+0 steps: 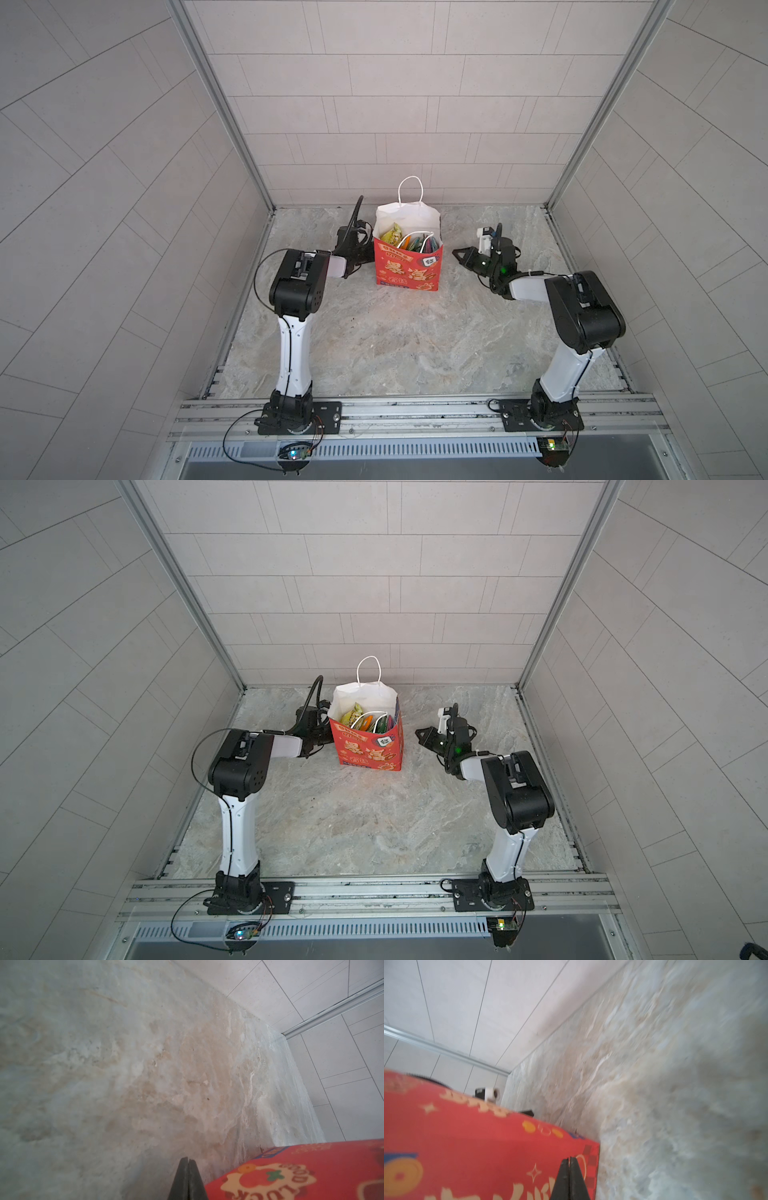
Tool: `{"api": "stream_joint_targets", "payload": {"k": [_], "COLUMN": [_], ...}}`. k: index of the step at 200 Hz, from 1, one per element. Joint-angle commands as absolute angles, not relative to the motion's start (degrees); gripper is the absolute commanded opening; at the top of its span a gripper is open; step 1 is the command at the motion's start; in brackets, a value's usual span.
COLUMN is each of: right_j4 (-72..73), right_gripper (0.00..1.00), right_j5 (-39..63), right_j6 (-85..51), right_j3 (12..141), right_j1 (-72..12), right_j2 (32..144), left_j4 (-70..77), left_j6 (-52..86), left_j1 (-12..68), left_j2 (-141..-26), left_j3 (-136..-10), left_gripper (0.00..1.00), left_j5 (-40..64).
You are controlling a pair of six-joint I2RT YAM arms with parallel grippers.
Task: Take the snacks out of the paper bag
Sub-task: Move the paper bag to the top-center of the table.
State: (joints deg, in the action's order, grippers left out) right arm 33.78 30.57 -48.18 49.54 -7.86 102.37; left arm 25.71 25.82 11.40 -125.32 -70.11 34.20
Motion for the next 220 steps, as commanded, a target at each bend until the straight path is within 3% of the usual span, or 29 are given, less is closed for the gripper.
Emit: {"api": "stream_joint_targets", "payload": {"k": [1, 33, 66, 100, 122, 163, 202, 220], "right_j4": [18.3, 4.5, -2.4, -13.7, -22.8, -37.2, -55.0, -55.9], "right_gripper": [0.07, 0.25, 0.48, 0.59, 0.85, 0.79, 0.77, 0.77], "right_j5": [24.8, 21.0, 26.5, 27.9, 26.3, 30.3, 26.1, 25.2], "right_j6": [-41.8, -32.2, -24.1, -14.6, -8.0, 2.2, 11.8, 12.1], "right_j3": [56.0, 65.8, 74.8, 86.0, 94.3, 107.3, 122.8, 125.7], "right_j1": [-7.3, -7.1, -7.1, -8.2, -9.3, -11.3, -15.5, -16.5], "right_j2": [98.4, 93.2, 91.5, 92.6, 95.3, 102.4, 109.8, 111.4], "left_j4": [28.8, 28.6, 32.4, 34.5, 34.7, 35.4, 32.6, 29.9], "left_j6": [26.9, 27.2, 31.2, 33.0, 33.5, 34.7, 35.7, 34.6], "left_j1": [12.4, 12.5, 12.9, 14.1, 14.7, 14.4, 13.2, 12.9], "left_j2": [-121.4, -118.2, -116.4, -114.3, -112.1, -108.2, -100.9, -93.5], "left_j3": [-67.0, -65.3, -62.4, -58.4, -55.7, -52.7, -50.6, -48.1], "left_gripper": [0.00, 0.00, 0.00, 0.00, 0.00, 0.00, 0.00, 0.19], "left_j5": [35.6, 34.9, 36.2, 36.1, 35.4, 33.8, 27.8, 21.1]}}
